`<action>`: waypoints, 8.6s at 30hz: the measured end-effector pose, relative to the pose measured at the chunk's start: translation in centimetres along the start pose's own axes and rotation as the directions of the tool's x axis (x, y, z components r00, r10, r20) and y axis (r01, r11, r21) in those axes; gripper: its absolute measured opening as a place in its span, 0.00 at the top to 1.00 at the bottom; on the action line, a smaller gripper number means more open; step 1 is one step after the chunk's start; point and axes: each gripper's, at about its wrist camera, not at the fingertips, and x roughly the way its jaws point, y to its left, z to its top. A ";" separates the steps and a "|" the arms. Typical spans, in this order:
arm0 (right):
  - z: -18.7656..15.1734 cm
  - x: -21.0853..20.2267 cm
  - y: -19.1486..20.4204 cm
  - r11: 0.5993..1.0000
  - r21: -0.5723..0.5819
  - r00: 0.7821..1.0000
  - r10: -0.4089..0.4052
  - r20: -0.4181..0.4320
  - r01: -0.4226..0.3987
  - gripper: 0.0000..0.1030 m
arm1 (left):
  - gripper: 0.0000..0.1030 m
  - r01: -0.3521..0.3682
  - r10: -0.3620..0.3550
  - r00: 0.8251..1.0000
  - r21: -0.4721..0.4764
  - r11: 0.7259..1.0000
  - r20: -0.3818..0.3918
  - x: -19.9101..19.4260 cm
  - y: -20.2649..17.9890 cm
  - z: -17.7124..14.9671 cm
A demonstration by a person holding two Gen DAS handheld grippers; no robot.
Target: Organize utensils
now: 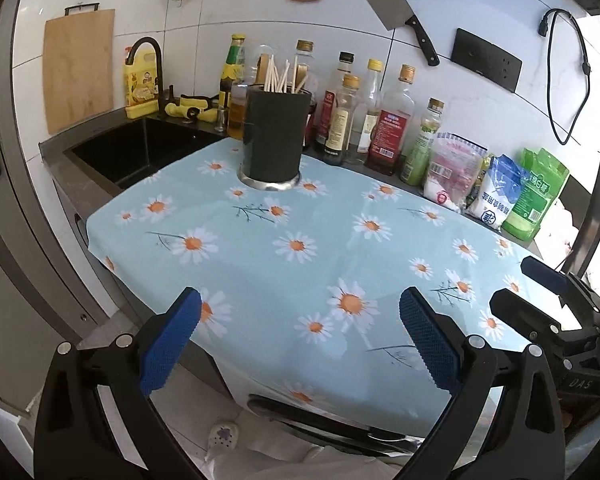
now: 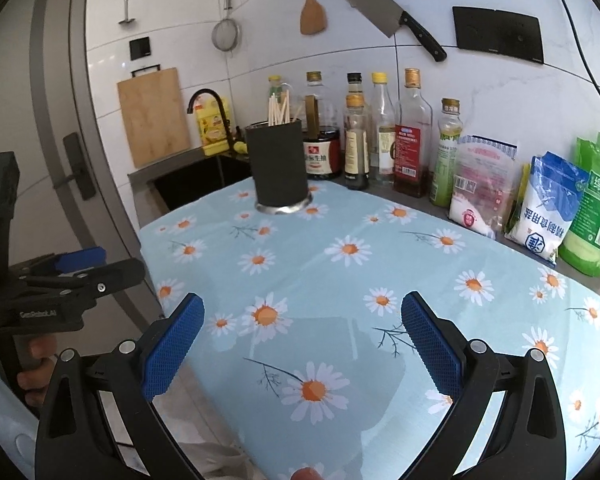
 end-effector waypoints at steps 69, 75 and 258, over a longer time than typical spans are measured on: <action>-1.0 -1.3 -1.8 0.999 -0.049 1.000 0.019 -0.014 -0.020 0.08 | 0.06 -0.073 0.073 0.997 0.013 0.997 -0.025 -0.7 -2.2 -1.0; -0.9 -1.4 -1.8 0.999 -0.047 1.000 0.022 -0.018 -0.023 0.08 | 0.06 -0.067 0.067 0.997 0.013 0.998 -0.028 -0.6 -2.1 -1.0; 3.3 4.2 -2.1 1.000 0.002 1.000 0.023 0.006 -0.023 0.08 | 0.06 -0.084 0.093 0.990 0.089 0.993 -0.105 6.3 -0.9 4.4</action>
